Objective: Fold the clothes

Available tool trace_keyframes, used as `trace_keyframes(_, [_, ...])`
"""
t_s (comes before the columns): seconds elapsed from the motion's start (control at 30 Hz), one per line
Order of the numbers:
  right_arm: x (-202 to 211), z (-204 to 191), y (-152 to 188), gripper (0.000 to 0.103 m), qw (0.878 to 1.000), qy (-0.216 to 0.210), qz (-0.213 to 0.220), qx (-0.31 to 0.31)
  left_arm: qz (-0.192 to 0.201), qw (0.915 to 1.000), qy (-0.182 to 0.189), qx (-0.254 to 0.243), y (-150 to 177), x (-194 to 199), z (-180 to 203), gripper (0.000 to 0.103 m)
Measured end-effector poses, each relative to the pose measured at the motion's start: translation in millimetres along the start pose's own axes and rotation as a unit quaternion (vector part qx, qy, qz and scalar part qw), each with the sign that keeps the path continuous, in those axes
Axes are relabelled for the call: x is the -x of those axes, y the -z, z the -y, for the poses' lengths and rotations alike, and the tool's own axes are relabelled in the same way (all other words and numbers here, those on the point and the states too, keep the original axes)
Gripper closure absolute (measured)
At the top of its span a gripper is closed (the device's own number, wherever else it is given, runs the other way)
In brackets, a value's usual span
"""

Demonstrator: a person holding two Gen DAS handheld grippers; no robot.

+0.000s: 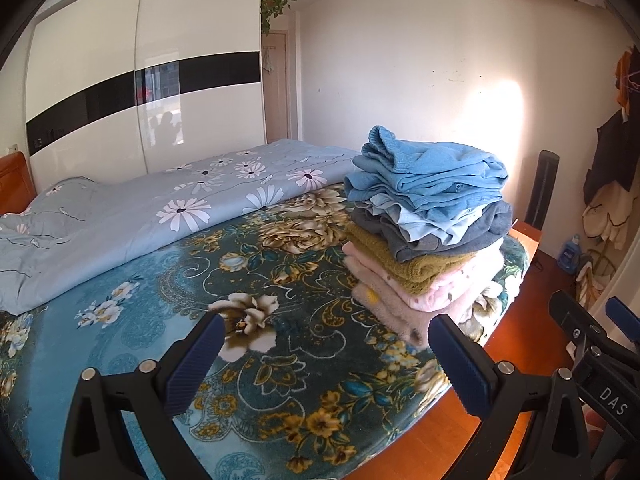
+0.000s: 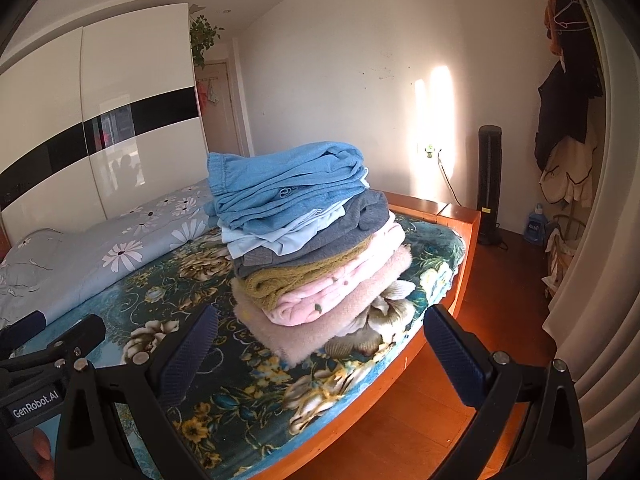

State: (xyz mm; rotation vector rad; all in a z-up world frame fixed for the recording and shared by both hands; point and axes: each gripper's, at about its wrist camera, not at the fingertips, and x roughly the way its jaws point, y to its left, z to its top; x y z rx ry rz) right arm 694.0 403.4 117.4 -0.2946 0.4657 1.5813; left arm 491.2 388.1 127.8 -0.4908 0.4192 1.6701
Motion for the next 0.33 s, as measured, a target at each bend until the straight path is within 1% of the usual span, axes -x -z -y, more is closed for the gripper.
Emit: trace_keyframes(0.33, [16,-16,2,0.000,1.000,-0.016,0.006,0.018,0.011,0.9998,-0.013,0.004,6,19,-10,0.000])
